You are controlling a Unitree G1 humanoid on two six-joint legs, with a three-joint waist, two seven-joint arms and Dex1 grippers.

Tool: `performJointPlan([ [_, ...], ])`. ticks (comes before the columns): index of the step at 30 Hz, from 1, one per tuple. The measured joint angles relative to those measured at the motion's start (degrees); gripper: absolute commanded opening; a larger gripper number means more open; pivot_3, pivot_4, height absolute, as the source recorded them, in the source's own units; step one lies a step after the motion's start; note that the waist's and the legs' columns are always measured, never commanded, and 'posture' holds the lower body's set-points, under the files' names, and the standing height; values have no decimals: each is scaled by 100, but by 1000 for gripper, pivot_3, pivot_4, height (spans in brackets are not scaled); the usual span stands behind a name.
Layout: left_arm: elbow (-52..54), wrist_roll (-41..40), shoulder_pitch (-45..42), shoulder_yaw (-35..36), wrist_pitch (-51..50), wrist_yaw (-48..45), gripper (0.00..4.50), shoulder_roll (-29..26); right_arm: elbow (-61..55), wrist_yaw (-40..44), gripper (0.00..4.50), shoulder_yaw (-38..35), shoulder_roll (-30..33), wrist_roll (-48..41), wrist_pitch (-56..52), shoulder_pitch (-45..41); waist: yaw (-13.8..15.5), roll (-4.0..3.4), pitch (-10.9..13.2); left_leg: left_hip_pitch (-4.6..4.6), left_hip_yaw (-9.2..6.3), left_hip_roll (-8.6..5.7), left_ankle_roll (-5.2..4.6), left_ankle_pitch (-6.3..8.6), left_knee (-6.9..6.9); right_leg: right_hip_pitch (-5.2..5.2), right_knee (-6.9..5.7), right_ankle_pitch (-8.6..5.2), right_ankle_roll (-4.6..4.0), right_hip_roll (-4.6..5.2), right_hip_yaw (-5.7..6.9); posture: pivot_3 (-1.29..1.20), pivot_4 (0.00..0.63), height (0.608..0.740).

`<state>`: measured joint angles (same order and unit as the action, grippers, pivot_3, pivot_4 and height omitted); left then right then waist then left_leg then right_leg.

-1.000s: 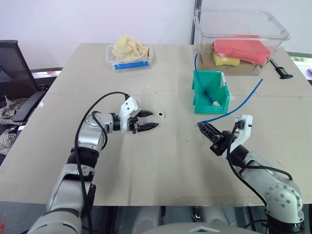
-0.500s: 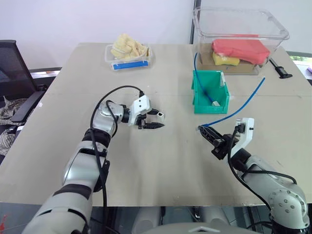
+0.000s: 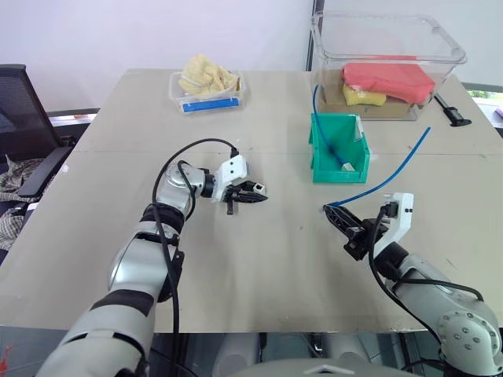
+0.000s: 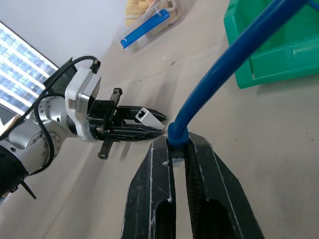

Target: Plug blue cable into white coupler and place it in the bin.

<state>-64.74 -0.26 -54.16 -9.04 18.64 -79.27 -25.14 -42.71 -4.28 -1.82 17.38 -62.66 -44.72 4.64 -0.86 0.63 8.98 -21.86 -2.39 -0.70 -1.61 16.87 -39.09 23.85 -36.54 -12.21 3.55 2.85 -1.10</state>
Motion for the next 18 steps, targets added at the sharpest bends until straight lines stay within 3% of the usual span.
performJointPlan([
  [2,340,-105,130,12,-169,-187,740,57,1,147,0,92,229,182,-2,-161,-3,0,0,0,0,0,0,0,-1,0,0,0,0,0,-2,0,150,739],
  [7,2482,-431,1105,-116,-1162,-410,740,213,189,1110,0,744,1176,1224,6,-922,-24,-1,1,1,-1,3,-1,0,-1,1,-1,0,0,0,-5,0,150,739],
  [12,4126,-91,1794,-625,-2021,377,740,444,949,1999,0,1367,1423,2059,34,-1811,7,0,2,2,-3,1,-1,0,-4,1,-5,0,-1,-1,-3,0,150,739],
  [18,4525,275,1876,-983,-2456,1202,740,742,1710,2788,0,1633,1449,2674,109,-2508,16,1,2,2,-4,-1,-1,0,-7,0,-5,0,-1,0,-1,0,150,739],
])
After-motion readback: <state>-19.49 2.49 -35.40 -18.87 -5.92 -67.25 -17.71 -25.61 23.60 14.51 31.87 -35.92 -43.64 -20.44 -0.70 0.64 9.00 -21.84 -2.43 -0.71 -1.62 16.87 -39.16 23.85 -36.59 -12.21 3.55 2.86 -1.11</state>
